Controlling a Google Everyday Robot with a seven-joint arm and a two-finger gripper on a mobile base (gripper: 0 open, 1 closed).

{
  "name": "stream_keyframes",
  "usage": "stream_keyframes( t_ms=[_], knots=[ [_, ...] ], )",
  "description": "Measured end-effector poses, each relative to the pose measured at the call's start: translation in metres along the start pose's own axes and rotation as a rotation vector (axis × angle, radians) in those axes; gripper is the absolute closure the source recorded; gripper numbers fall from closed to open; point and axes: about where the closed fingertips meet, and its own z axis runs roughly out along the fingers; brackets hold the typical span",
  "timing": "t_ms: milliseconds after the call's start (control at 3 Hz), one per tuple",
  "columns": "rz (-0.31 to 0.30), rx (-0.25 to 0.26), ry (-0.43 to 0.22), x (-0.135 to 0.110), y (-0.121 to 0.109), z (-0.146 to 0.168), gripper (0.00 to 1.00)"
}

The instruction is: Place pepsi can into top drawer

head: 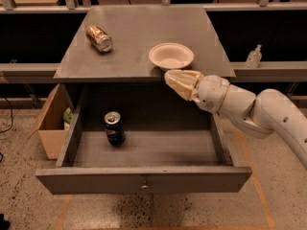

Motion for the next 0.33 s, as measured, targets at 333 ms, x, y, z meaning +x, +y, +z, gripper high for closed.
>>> stream_keyframes(
  t_ms=[333],
  knots=[
    [-0.014,-0.013,0.006,-0.0023,0.0054,0.0058,0.75]
  ],
)
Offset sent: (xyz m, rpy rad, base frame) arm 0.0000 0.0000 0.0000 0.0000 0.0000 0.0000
